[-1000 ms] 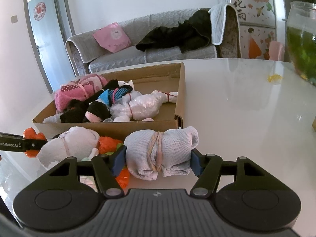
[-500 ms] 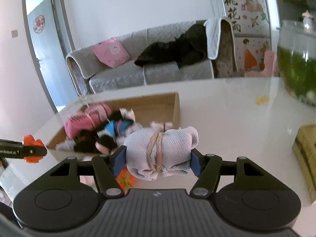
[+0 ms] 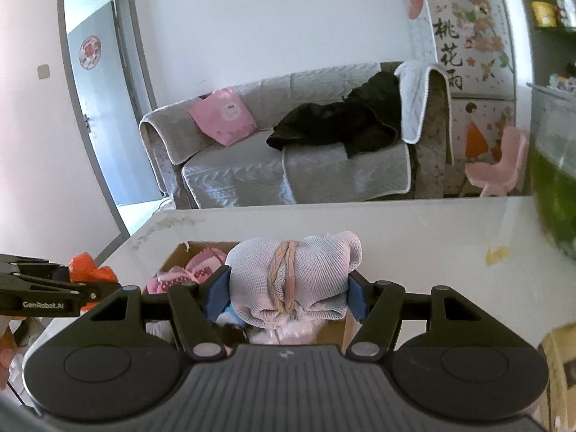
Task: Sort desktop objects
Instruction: 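Carry the orange bag and white sock bundle over the box with both tools, then open both tools over the box to drop the orange bag and sock bundle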
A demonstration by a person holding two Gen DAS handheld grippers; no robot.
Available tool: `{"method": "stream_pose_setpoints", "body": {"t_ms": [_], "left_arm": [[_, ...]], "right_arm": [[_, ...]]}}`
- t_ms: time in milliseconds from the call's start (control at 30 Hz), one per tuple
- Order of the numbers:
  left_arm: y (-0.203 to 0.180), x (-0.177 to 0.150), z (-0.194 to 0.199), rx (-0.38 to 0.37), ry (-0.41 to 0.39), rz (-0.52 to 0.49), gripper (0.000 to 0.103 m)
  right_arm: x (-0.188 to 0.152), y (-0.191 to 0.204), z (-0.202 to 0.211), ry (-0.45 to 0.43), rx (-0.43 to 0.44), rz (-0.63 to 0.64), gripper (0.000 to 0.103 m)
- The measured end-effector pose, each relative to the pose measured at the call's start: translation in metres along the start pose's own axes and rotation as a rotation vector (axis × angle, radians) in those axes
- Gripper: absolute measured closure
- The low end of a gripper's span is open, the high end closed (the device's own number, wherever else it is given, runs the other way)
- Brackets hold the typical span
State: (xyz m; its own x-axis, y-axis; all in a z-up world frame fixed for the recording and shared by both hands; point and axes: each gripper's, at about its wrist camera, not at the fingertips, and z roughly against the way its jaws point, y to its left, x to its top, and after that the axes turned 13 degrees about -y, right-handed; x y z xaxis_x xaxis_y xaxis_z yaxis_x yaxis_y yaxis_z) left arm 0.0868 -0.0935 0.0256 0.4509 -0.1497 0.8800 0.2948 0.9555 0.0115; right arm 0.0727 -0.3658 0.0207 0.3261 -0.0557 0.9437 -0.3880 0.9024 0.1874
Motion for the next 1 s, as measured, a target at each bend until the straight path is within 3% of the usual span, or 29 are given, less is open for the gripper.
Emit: {"method": "stream_pose_setpoints", "body": {"t_ms": [433, 1000], "left_arm": [[-0.005, 0.027, -0.059, 0.016, 0.026, 0.004, 0.047], [-0.009, 0.015, -0.142, 0.01, 0.117, 0.001, 0.047]], "right_arm": [[0.016, 0.004, -0.052, 0.056, 0.006, 0.055, 0.042], [0.002, -0.003, -0.104, 0.167, -0.034, 0.08, 0.042]]}}
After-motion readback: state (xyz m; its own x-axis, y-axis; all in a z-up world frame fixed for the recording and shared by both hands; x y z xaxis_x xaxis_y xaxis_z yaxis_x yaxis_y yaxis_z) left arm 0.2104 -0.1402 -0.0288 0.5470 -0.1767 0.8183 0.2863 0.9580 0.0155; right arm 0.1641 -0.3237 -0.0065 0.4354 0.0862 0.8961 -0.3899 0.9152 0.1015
